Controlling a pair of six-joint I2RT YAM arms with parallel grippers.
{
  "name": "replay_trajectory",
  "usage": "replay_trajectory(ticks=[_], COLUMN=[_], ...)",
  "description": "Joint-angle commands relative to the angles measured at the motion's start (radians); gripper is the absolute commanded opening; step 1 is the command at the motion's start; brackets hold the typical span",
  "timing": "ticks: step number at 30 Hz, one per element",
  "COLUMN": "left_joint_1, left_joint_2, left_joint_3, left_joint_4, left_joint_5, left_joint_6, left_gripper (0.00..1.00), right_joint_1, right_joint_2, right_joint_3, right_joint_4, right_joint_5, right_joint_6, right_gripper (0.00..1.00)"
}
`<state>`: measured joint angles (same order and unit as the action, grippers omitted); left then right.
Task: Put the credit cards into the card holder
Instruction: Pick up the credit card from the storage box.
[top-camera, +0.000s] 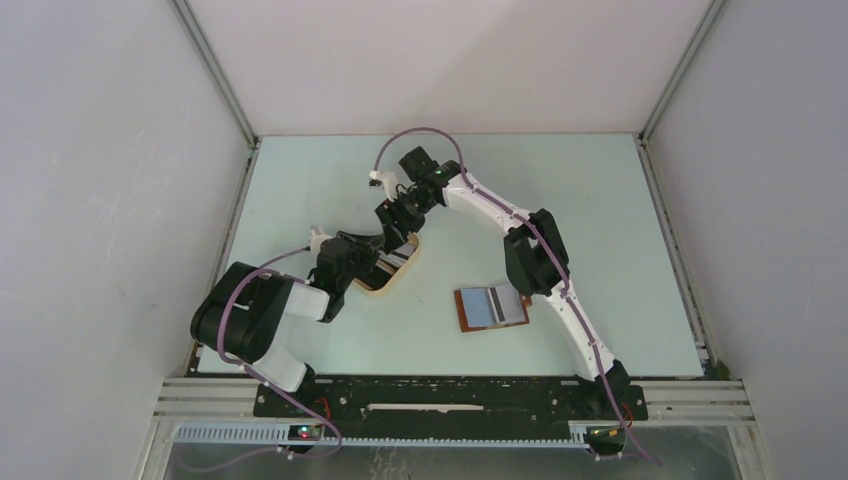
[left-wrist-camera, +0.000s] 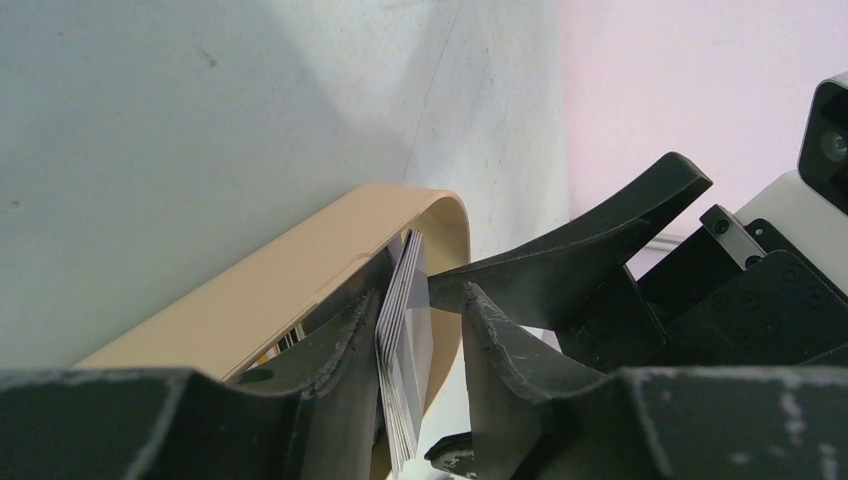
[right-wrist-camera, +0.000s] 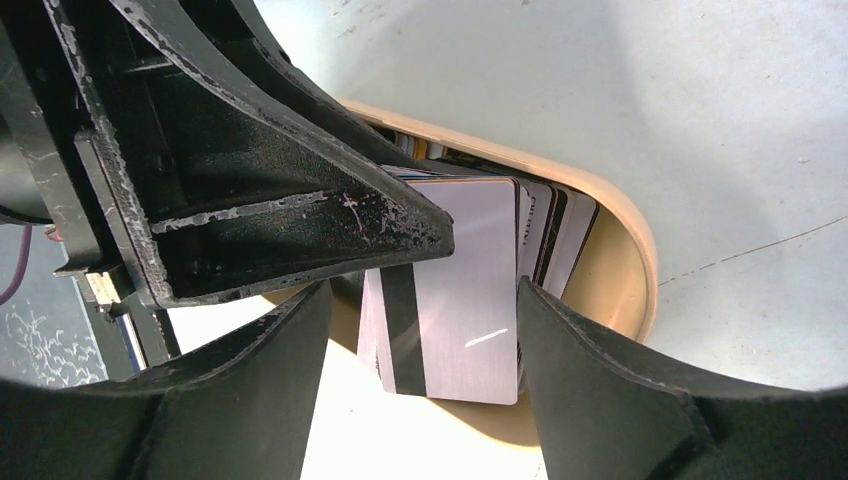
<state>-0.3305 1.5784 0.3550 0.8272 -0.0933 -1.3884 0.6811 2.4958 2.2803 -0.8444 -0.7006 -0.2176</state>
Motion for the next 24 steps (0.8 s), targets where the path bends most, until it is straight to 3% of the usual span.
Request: replay_trajectory(ticks=[1, 10, 24], left_joint_1=[0.001, 0.002, 0.004], left_joint_2=[-0.022, -0.025, -0.019], left_joint_3=[0.052, 0.043, 0.029], left_joint_4=[0.005, 0.031, 0.066], left_joint_5=[-0.006, 0.003, 0.002], left_joint_6=[0.02, 0.037, 0.042], left_gripper=[0.39, 0.37, 0.35], right_joint_1=[-0.009, -0.015, -0.024], right_joint_2=[-0.081, -0.218, -0.662], right_joint_3=[0.004, -0.113, -0.568], right_joint_4=[-0.006, -0.034, 0.038], right_joint_5=[-0.018, -0.015, 0.0], right_joint_6=[-0.012, -0.095, -0.169], right_gripper=[0.77, 0.8, 0.8])
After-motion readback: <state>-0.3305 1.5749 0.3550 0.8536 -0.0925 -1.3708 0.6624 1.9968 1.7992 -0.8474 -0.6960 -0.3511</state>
